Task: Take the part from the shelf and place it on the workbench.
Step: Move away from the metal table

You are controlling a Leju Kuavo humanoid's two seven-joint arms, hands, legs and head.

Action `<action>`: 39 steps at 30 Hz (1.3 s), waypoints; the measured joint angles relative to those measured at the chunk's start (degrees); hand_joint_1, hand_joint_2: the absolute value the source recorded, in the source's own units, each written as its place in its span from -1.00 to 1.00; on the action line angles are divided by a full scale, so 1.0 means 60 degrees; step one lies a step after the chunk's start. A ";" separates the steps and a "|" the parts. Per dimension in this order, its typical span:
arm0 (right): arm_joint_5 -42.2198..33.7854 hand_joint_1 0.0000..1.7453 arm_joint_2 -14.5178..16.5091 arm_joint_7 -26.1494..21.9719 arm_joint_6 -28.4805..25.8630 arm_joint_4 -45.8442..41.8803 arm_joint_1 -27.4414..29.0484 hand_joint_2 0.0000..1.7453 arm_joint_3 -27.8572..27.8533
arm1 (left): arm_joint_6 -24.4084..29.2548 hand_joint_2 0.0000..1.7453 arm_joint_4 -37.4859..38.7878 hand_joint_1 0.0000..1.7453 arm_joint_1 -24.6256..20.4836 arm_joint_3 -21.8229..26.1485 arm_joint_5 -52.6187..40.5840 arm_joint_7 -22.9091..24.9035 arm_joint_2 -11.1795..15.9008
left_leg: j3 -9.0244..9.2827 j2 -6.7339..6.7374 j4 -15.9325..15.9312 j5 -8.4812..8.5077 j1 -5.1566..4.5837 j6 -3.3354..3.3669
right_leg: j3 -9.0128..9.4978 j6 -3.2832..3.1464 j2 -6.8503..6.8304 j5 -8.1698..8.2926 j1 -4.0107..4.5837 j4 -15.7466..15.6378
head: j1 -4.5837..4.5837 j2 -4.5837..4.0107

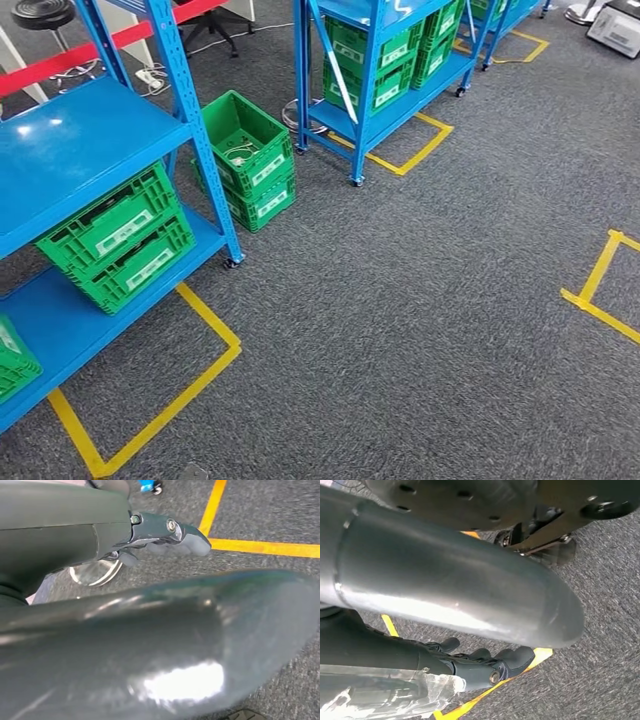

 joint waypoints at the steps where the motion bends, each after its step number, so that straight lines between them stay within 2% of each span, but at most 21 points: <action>1: 0.0002 -1.00 0.0000 0.0002 0.0000 0.0000 0.0004 -1.00 0.0000 | -0.0015 -1.00 0.0000 -1.00 0.0002 0.0004 0.0003 0.0002 -0.0002 | 0.0012 -0.0081 0.0002 -0.0001 0.0001 -0.0002 | 0.0102 -0.0009 0.0010 0.0246 -0.0005 -0.0272 | -0.0001 0.0000; 3: 0.0004 -1.00 0.0000 0.0005 0.0000 0.0000 -0.0001 -1.00 0.0000 | -0.0040 -1.00 0.0000 -1.00 -0.0003 0.0006 0.0005 0.0003 -0.0006 | 0.0042 -0.0243 0.0006 -0.0007 0.0005 -0.0036 | 0.0734 -0.0026 0.0172 0.0929 -0.0039 -0.1634 | 0.0003 0.0000; 5: 0.0004 -1.00 0.0000 0.0006 0.0000 0.0000 -0.0019 -1.00 0.0002 | -0.0056 -1.00 0.0000 -1.00 -0.0013 0.0008 0.0005 0.0016 -0.0005 | 0.0027 -0.0374 0.0029 -0.0009 -0.0014 -0.0127 | 0.1237 -0.0067 0.0392 0.1250 -0.0068 -0.2662 | -0.0005 0.0000; 8: 0.0003 -1.00 0.0000 0.0008 0.0000 -0.0001 -0.0032 -1.00 0.0001 | -0.0062 -1.00 0.0000 -1.00 0.0014 0.0011 0.0005 0.0032 -0.0003 | -0.0040 -0.0474 0.0025 0.0040 0.0013 -0.0307 | 0.1330 -0.0208 0.0371 0.1293 -0.0038 -0.2826 | -0.0012 0.0000; 10: 0.0003 -1.00 0.0000 0.0006 0.0000 -0.0003 -0.0032 -1.00 0.0000 | -0.0062 -1.00 0.0000 -1.00 0.0024 0.0013 0.0005 0.0032 -0.0004 | -0.0175 -0.0294 0.0286 -0.0165 0.0022 -0.0401 | 0.1323 -0.0342 0.0259 0.1344 -0.0048 -0.2871 | -0.0044 0.0000; 13: 0.0001 -1.00 0.0000 0.0006 0.0000 -0.0004 -0.0018 -1.00 0.0000 | -0.0062 -1.00 0.0000 -1.00 -0.0011 0.0014 0.0005 0.0032 -0.0004 | -0.0979 0.0019 0.1975 -0.1061 0.0016 -0.0495 | 0.1297 -0.0455 0.0029 0.1358 -0.0044 -0.2900 | -0.0099 0.0000; 15: -0.0003 -1.00 0.0000 0.0008 0.0000 -0.0004 -0.0006 -1.00 0.0000 | -0.0062 -1.00 0.0000 -1.00 0.0001 0.0014 0.0005 0.0032 -0.0004 | -0.1379 0.0046 0.2823 -0.1278 0.0019 -0.0523 | 0.1285 -0.0465 -0.0129 0.1353 -0.0035 -0.2898 | -0.0098 0.0000; 17: -0.0002 -1.00 0.0000 0.0008 0.0000 -0.0002 -0.0016 -1.00 0.0000 | -0.0062 -1.00 0.0000 -1.00 0.0020 0.0014 0.0002 0.0032 -0.0004 | -0.1067 0.0098 0.2237 -0.0794 0.0019 -0.0510 | 0.1301 -0.0459 -0.0249 0.1348 -0.0035 -0.2896 | -0.0098 0.0000; 18: 0.0000 -1.00 0.0000 0.0008 0.0000 -0.0002 -0.0024 -1.00 0.0000 | -0.0062 -1.00 -0.0001 -1.00 0.0019 0.0014 -0.0003 0.0032 -0.0004 | -0.0699 0.0213 0.1547 -0.0446 0.0017 -0.0488 | 0.1320 -0.0444 -0.0302 0.1341 -0.0030 -0.2896 | -0.0100 0.0000; 20: 0.0004 -1.00 0.0000 0.0006 -0.0003 -0.0002 -0.0033 -1.00 0.0000 | -0.0062 -1.00 -0.0003 -1.00 -0.0015 0.0014 -0.0015 0.0032 -0.0004 | -0.0101 0.0467 0.0365 -0.0076 -0.0016 -0.0429 | 0.1338 -0.0374 -0.0397 0.1306 0.0027 -0.2870 | -0.0109 0.0000; 23: 0.0015 -1.00 0.0000 0.0005 -0.0011 -0.0004 -0.0040 -1.00 0.0000 | -0.0062 -1.00 -0.0004 -1.00 -0.0031 0.0014 -0.0026 0.0032 -0.0002 | 0.0017 0.0448 0.0010 -0.0055 -0.0047 -0.0287 | 0.1369 -0.0240 -0.0552 0.1284 0.0066 -0.2896 | -0.0099 0.0000; 25: 0.0035 -1.00 0.0000 0.0005 -0.0026 -0.0006 -0.0050 -1.00 0.0000 | -0.0062 -1.00 -0.0004 -1.00 -0.0005 0.0015 -0.0035 0.0032 -0.0003 | 0.0020 0.0321 -0.0016 -0.0021 -0.0019 -0.0164 | 0.1289 -0.0131 -0.0428 0.1121 0.0036 -0.2700 | -0.0075 0.0000; 26: 0.0044 -1.00 0.0000 0.0006 -0.0044 -0.0007 -0.0052 -1.00 0.0001 | -0.0062 -1.00 -0.0004 -1.00 -0.0008 0.0016 -0.0043 0.0032 -0.0005 | 0.0023 0.0253 -0.0029 -0.0002 0.0005 -0.0104 | 0.1115 -0.0082 -0.0294 0.0882 0.0023 -0.2310 | -0.0053 0.0000; 29: 0.0080 -1.00 0.0000 0.0020 -0.0108 -0.0007 -0.0039 -1.00 0.0003 | -0.0062 -1.00 -0.0004 -1.00 -0.0027 0.0017 -0.0091 0.0032 -0.0004 | 0.0004 0.0011 -0.0026 0.0013 0.0017 -0.0026 | 0.0205 -0.0017 -0.0019 -0.0014 0.0005 -0.0360 | 0.0011 0.0000; 30: 0.0090 -1.00 0.0000 0.0029 -0.0120 -0.0007 -0.0033 -1.00 0.0002 | -0.0062 -1.00 -0.0004 -1.00 -0.0021 0.0018 -0.0105 0.0032 -0.0002 | 0.0004 -0.0086 -0.0025 0.0015 0.0017 -0.0024 | 0.0027 -0.0013 -0.0006 -0.0076 0.0004 -0.0010 | 0.0018 0.0000; 31: 0.0095 -1.00 0.0000 0.0037 -0.0128 -0.0007 -0.0029 -1.00 0.0002 | -0.0062 -1.00 -0.0004 -1.00 -0.0014 0.0019 -0.0111 0.0032 -0.0001 | 0.0010 -0.0198 -0.0024 0.0018 0.0020 -0.0027 | 0.0029 -0.0018 0.0005 0.0059 -0.0002 -0.0048 | 0.0022 0.0000; 32: 0.0098 -1.00 0.0000 0.0043 -0.0132 -0.0007 -0.0028 -1.00 0.0002 | -0.0062 -1.00 -0.0004 -1.00 -0.0012 0.0020 -0.0115 0.0032 -0.0004 | 0.0022 -0.0325 -0.0022 0.0021 0.0027 -0.0035 | 0.0241 -0.0029 0.0043 0.0373 -0.0013 -0.0511 | 0.0024 0.0000; 33: 0.0101 -1.00 0.0000 0.0047 -0.0136 -0.0007 -0.0029 -1.00 0.0002 | -0.0062 -1.00 -0.0004 -1.00 -0.0013 0.0021 -0.0118 0.0032 -0.0007 | 0.0034 -0.0455 -0.0019 0.0023 0.0037 -0.0055 | 0.0587 -0.0036 0.0183 0.0751 -0.0038 -0.1232 | 0.0025 0.0000; 35: 0.0105 -1.00 0.0001 0.0050 -0.0142 -0.0007 -0.0035 -1.00 0.0003 | -0.0060 -1.00 -0.0004 -1.00 -0.0027 0.0021 -0.0124 0.0032 -0.0006 | 0.0012 -0.0691 0.0010 0.0030 0.0027 -0.0142 | 0.1193 -0.0043 0.0675 0.1186 -0.0114 -0.2499 | 0.0021 0.0000; 37: 0.0106 -1.00 0.0001 0.0057 -0.0145 -0.0007 -0.0041 -1.00 0.0004 | -0.0058 -1.00 -0.0004 -1.00 -0.0025 0.0021 -0.0130 0.0031 -0.0001 | -0.0065 -0.0881 0.0019 0.0076 0.0039 -0.0276 | 0.1370 -0.0093 0.0898 0.1196 -0.0125 -0.2828 | 0.0020 0.0000; 39: 0.0110 -1.00 0.0000 0.0061 -0.0144 -0.0007 -0.0045 -1.00 0.0004 | -0.0057 -1.00 -0.0004 -1.00 0.0009 0.0021 -0.0137 0.0031 -0.0001 | -0.0135 -0.0946 0.0021 0.0109 0.0084 -0.0403 | 0.1386 -0.0209 0.0678 0.1241 -0.0097 -0.2831 | 0.0020 0.0000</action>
